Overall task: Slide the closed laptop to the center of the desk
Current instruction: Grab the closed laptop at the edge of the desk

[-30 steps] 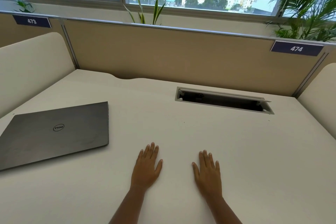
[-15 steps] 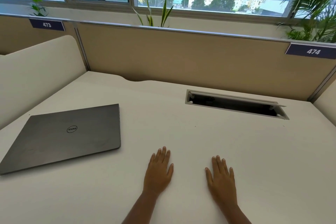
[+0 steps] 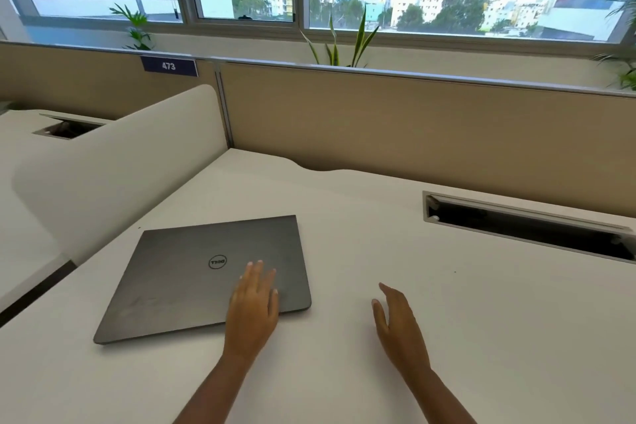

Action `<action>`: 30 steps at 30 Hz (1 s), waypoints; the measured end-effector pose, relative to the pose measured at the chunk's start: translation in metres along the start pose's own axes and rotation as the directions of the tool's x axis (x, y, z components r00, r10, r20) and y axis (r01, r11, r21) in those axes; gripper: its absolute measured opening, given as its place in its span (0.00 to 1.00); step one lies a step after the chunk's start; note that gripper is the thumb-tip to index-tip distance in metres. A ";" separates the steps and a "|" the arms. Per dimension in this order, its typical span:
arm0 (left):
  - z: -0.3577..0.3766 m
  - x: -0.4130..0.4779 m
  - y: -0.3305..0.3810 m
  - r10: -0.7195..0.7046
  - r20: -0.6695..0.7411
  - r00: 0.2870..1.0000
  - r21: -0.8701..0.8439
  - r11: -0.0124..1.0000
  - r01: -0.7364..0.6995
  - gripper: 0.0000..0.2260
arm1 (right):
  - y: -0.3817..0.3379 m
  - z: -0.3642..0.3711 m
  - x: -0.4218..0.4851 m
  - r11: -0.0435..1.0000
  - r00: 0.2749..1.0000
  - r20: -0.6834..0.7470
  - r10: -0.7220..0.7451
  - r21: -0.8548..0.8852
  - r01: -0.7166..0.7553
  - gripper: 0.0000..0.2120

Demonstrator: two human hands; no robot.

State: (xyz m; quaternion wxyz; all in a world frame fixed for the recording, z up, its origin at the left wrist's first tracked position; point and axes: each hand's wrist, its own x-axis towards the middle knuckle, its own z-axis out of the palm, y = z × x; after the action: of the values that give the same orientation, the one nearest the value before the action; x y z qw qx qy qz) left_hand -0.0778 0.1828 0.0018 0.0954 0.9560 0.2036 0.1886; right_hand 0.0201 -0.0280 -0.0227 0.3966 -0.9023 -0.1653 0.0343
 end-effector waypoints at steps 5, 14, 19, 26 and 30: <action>-0.017 0.017 -0.073 -0.227 -0.033 0.973 0.022 0.974 0.227 0.14 | -0.048 0.040 0.021 0.994 0.997 0.076 0.022 0.102 -0.030 0.19; -0.023 0.035 -0.153 -0.498 0.041 0.866 0.153 0.860 0.487 0.19 | -0.091 0.075 0.061 0.974 0.961 0.182 0.207 0.055 -0.220 0.19; -0.030 0.036 -0.171 -0.622 0.054 0.781 0.196 0.773 0.603 0.19 | -0.102 0.086 0.079 0.963 0.942 0.223 0.249 0.046 -0.265 0.15; -0.036 0.042 -0.185 -0.721 0.078 0.689 0.042 0.693 0.720 0.20 | -0.109 0.103 0.093 0.950 0.937 0.183 0.299 0.031 -0.310 0.24; -0.037 0.050 -0.190 -0.767 0.104 0.634 -0.018 0.635 0.772 0.22 | -0.111 0.110 0.100 0.930 0.912 0.194 0.361 0.001 -0.368 0.24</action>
State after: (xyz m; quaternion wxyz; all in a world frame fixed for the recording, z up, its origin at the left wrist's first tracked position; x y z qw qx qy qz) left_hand -0.1175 0.3788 0.0027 0.2043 0.7821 0.5811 0.0943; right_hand 0.0633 0.1527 -0.0100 0.3826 -0.9022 -0.0307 0.1968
